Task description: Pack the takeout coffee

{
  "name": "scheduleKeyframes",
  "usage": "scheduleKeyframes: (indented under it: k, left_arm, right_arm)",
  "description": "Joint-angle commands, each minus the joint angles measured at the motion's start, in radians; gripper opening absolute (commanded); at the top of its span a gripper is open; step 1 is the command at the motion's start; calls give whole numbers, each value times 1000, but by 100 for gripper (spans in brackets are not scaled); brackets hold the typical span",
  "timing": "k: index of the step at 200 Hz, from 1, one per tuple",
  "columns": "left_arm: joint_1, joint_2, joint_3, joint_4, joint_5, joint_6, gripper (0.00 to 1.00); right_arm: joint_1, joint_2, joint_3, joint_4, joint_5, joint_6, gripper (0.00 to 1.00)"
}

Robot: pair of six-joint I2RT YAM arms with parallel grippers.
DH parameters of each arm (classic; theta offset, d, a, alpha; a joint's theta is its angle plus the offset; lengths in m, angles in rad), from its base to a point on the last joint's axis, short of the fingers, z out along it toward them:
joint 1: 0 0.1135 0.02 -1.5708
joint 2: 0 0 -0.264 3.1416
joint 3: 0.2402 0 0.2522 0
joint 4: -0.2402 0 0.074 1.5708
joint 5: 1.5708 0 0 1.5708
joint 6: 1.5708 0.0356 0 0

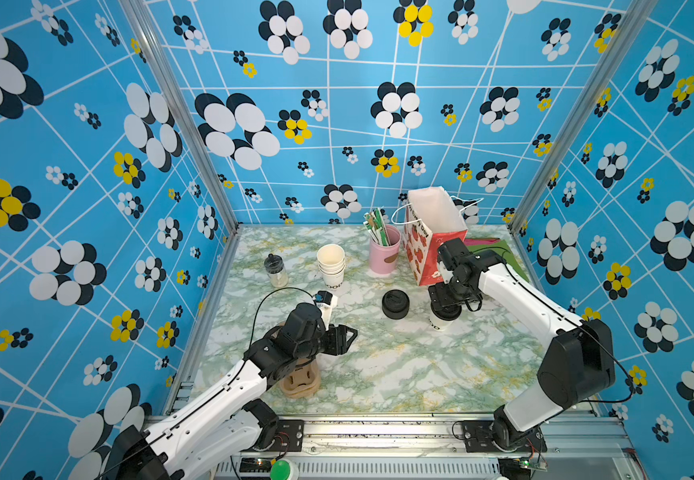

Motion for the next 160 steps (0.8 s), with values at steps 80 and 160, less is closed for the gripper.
scheduleKeyframes:
  k: [80, 160]
  left_arm:
    - [13, -27, -12, -22, -13, 21, 64]
    - [15, -89, -13, -15, -4, 65, 80]
  right_arm:
    - [-6, -98, 91, -51, -52, -24, 90]
    - [-6, -207, 326, 0, -76, -36, 85]
